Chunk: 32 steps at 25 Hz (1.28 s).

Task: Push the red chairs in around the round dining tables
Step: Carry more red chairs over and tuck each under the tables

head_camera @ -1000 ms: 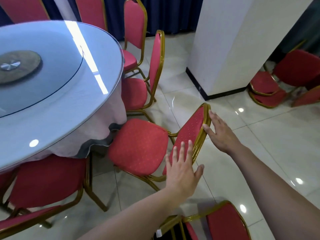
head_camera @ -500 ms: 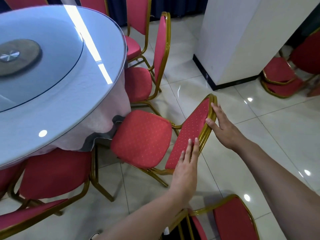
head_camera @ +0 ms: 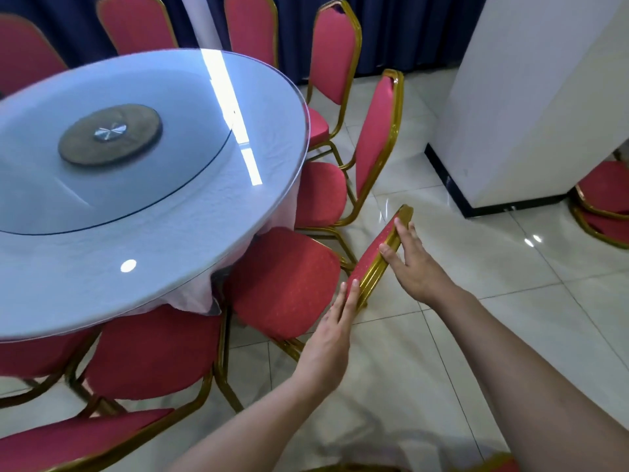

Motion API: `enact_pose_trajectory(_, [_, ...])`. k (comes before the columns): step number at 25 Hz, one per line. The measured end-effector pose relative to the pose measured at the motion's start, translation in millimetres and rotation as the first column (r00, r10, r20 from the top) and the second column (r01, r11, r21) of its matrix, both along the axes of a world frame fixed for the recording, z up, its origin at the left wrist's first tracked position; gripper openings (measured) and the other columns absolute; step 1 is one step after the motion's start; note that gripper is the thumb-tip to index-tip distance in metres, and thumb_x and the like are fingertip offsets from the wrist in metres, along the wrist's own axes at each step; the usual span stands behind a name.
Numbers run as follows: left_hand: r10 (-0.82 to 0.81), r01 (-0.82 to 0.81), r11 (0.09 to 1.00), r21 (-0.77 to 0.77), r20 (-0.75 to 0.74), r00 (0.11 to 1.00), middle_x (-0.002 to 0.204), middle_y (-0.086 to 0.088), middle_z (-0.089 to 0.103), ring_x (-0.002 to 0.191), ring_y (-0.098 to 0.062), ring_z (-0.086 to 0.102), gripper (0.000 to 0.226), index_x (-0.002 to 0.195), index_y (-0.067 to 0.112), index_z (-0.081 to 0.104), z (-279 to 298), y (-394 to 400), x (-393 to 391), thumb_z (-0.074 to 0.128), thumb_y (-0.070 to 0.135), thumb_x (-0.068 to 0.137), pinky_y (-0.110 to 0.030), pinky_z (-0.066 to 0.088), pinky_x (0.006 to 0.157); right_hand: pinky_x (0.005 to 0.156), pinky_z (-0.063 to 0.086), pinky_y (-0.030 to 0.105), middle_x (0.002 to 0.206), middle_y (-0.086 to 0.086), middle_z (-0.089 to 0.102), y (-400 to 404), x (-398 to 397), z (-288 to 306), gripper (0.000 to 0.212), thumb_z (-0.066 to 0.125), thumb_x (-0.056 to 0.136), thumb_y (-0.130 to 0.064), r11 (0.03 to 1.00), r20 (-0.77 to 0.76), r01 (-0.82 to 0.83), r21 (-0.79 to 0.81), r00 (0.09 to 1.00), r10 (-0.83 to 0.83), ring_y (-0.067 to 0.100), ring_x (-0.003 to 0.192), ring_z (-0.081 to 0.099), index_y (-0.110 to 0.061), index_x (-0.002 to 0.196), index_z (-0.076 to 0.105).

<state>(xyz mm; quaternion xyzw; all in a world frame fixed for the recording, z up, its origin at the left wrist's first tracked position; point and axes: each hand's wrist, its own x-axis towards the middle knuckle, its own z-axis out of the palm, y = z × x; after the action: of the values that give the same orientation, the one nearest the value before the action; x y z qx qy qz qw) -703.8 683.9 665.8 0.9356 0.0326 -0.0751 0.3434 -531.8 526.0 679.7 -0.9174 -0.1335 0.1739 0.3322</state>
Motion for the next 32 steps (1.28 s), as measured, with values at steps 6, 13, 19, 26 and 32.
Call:
enact_pose_trajectory(6, [-0.043, 0.044, 0.999, 0.027, -0.068, 0.997, 0.167, 0.016, -0.017, 0.15, -0.028, 0.03, 0.117, 0.146, 0.054, -0.03, 1.6, 5.1, 3.5, 0.045, -0.016, 0.091, -0.049, 0.05, 0.105, 0.123, 0.019, 0.061, 0.172, 0.0, -0.005, 3.1, 3.0, -8.0, 0.077, 0.023, 0.094, -0.081, 0.996, 0.037, 0.015, -0.086, 0.999, -0.012, 0.032, 0.157, 0.01, -0.049, 0.157, -0.007])
enact_pose_trajectory(13, [-0.04, 0.041, 0.957, 0.288, -0.012, 0.999, 0.17, -0.005, -0.001, 0.152, -0.037, 0.02, 0.077, 0.157, 0.041, -0.016, 7.5, 2.5, 3.3, 0.041, 0.033, 0.106, -0.051, 0.025, 0.122, 0.127, 0.003, 0.044, 0.171, 0.008, 0.006, 0.8, -0.5, 6.1, 0.082, 0.01, 0.098, -0.074, 0.931, 0.212, 0.006, -0.365, 0.974, 0.077, 0.022, 0.158, 0.009, -0.028, 0.163, -0.004])
enact_pose_trajectory(19, [-0.142, 0.108, 0.913, 0.393, 0.059, 0.988, 0.17, 0.0, 0.003, 0.156, -0.03, 0.004, 0.065, 0.16, 0.037, -0.006, 32.0, 3.4, 5.3, 0.026, 0.05, 0.105, -0.047, 0.009, 0.125, 0.128, 0.0, 0.04, 0.172, 0.005, 0.004, -19.6, -41.9, 8.3, 0.083, 0.007, 0.1, -0.069, 0.924, 0.285, 0.121, -0.362, 0.958, -0.014, 0.017, 0.158, 0.003, -0.017, 0.164, 0.001])
enact_pose_trajectory(26, [-0.306, 0.246, 0.857, 0.452, 0.064, 0.95, 0.17, 0.0, 0.002, 0.156, -0.028, 0.0, 0.062, 0.162, 0.034, 0.001, 46.5, 3.5, 3.5, 0.025, 0.048, 0.106, -0.046, 0.004, 0.126, 0.128, 0.0, 0.039, 0.172, 0.004, 0.005, -66.4, -90.7, 17.3, 0.083, 0.009, 0.1, -0.068, 0.89, 0.264, 0.284, -0.356, 0.944, -0.196, 0.015, 0.158, 0.003, -0.016, 0.164, 0.003])
enact_pose_trajectory(32, [-0.589, 0.478, 0.722, 0.499, 0.082, 0.804, 0.17, -0.001, 0.005, 0.157, -0.028, 0.0, 0.063, 0.162, 0.032, 0.003, 49.3, -5.6, -6.2, 0.023, 0.048, 0.104, -0.047, 0.005, 0.126, 0.128, -0.002, 0.038, 0.172, 0.004, 0.004, -72.8, -176.4, 25.2, 0.081, 0.011, 0.102, -0.065, 0.772, 0.24, 0.505, -0.385, 0.863, -0.445, 0.015, 0.158, 0.003, -0.014, 0.164, 0.004])
